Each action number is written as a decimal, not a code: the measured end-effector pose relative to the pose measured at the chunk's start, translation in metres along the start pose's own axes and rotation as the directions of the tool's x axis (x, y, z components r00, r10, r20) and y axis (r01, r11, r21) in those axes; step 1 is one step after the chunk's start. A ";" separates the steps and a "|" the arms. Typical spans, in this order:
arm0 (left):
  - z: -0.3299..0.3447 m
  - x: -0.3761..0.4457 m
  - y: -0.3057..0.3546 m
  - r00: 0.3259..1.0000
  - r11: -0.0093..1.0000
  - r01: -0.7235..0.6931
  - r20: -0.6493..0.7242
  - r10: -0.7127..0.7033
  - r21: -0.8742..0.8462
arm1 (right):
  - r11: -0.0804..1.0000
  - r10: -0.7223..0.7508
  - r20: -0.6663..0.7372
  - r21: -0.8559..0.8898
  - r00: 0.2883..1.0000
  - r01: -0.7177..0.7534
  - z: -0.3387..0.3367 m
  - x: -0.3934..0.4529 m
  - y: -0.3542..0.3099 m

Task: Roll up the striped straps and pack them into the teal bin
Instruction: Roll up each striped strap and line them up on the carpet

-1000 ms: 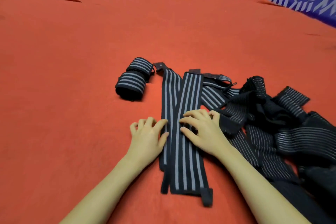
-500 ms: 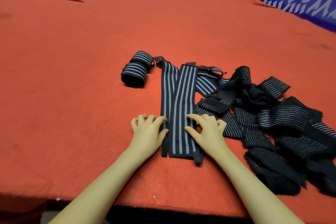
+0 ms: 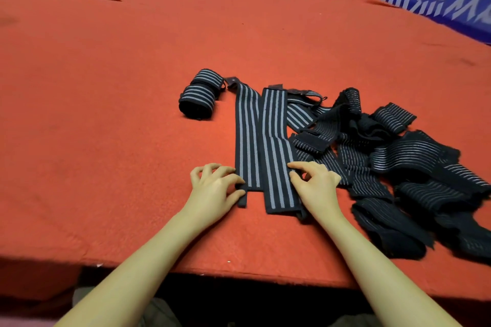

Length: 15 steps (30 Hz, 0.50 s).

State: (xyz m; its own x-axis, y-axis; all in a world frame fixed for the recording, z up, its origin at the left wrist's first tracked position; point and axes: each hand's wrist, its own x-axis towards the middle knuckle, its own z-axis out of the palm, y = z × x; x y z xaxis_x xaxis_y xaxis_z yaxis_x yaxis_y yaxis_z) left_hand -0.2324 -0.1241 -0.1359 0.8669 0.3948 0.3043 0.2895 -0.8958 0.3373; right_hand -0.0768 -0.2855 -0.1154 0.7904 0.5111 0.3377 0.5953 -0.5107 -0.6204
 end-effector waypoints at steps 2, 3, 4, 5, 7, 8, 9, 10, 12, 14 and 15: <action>0.003 0.003 0.001 0.999 1.000 -0.029 -0.022 0.029 0.006 | 0.999 0.030 0.026 -0.032 0.999 -0.029 0.001 -0.003 0.000; 0.005 0.003 0.001 0.997 0.998 -0.058 -0.043 0.059 0.025 | 0.998 0.046 0.043 -0.044 0.998 -0.045 0.002 -0.006 0.000; 0.006 0.003 -0.001 0.995 0.996 -0.081 -0.060 0.083 0.039 | 0.997 0.064 0.057 -0.041 0.996 -0.061 0.002 -0.008 -0.001; 0.006 0.001 -0.003 0.992 0.994 -0.097 -0.076 0.100 0.047 | 0.997 0.076 0.062 -0.022 0.995 -0.075 0.002 -0.010 -0.002; -0.001 -0.002 -0.009 0.986 0.991 -0.120 -0.106 0.126 0.059 | 0.995 0.081 0.060 0.051 0.995 -0.085 -0.001 -0.010 -0.007; -0.006 -0.003 -0.012 0.983 0.990 -0.131 -0.120 0.138 0.059 | 0.993 0.078 0.063 0.083 0.995 -0.083 -0.002 -0.008 -0.010; -0.012 -0.004 -0.015 0.979 0.987 -0.151 -0.132 0.158 0.059 | 0.992 0.067 0.070 0.106 0.995 -0.074 -0.002 -0.006 -0.014; -0.018 -0.005 -0.017 0.973 0.982 -0.177 -0.142 0.184 0.064 | 0.989 0.052 0.075 0.136 0.996 -0.062 -0.002 -0.005 -0.017; -0.026 -0.007 -0.021 0.958 0.971 -0.223 -0.166 0.234 0.081 | 0.972 0.015 0.053 0.234 0.999 -0.027 0.000 -0.002 -0.023; -0.030 -0.012 -0.022 0.949 0.969 -0.234 -0.200 0.245 0.080 | 0.956 0.004 0.006 0.294 1.000 -0.006 0.002 -0.002 -0.026; -0.032 -0.015 -0.023 0.946 0.968 -0.240 -0.206 0.251 0.077 | 0.961 0.007 -0.008 0.276 1.000 -0.005 0.003 -0.001 -0.028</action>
State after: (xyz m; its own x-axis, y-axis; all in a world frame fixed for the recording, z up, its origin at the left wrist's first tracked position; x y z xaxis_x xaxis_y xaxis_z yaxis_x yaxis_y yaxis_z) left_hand -0.2652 -0.1027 -0.1198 0.8089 0.1912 0.5560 0.1035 -0.9772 0.1853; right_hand -0.0949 -0.2698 -0.1010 0.7958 0.5016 0.3391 0.5286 -0.3024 -0.7932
